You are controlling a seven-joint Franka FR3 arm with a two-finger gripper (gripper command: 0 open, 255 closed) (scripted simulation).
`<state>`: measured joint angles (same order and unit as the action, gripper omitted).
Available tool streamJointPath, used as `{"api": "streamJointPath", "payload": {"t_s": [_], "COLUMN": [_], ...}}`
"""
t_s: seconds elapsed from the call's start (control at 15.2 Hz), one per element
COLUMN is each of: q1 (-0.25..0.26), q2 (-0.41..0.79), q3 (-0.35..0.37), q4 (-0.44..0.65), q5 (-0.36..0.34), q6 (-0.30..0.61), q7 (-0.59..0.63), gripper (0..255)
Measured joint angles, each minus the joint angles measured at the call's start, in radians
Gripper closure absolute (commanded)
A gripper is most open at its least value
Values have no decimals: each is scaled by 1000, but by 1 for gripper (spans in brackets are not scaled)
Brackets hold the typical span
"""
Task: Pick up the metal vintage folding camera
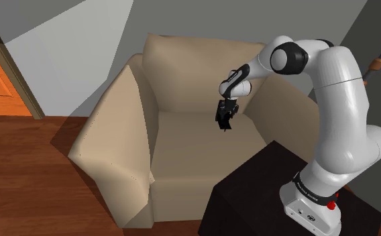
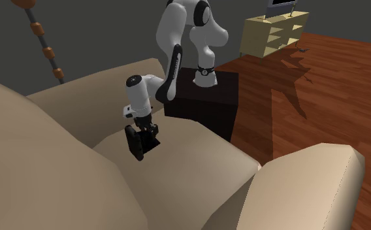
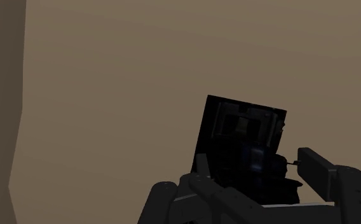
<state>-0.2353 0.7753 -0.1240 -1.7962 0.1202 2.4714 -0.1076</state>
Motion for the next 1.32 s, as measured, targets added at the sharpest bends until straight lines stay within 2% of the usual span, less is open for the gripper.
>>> {"api": "streamJointPath", "payload": {"t_s": [0.33, 1.32], "q1": [0, 17], "q2": [-4, -157], "q3": [-1, -20], "q4": [1, -44], "q5": [-1, -21], "q6": [-5, -113], "q7": [0, 12], "gripper": [255, 255]}}
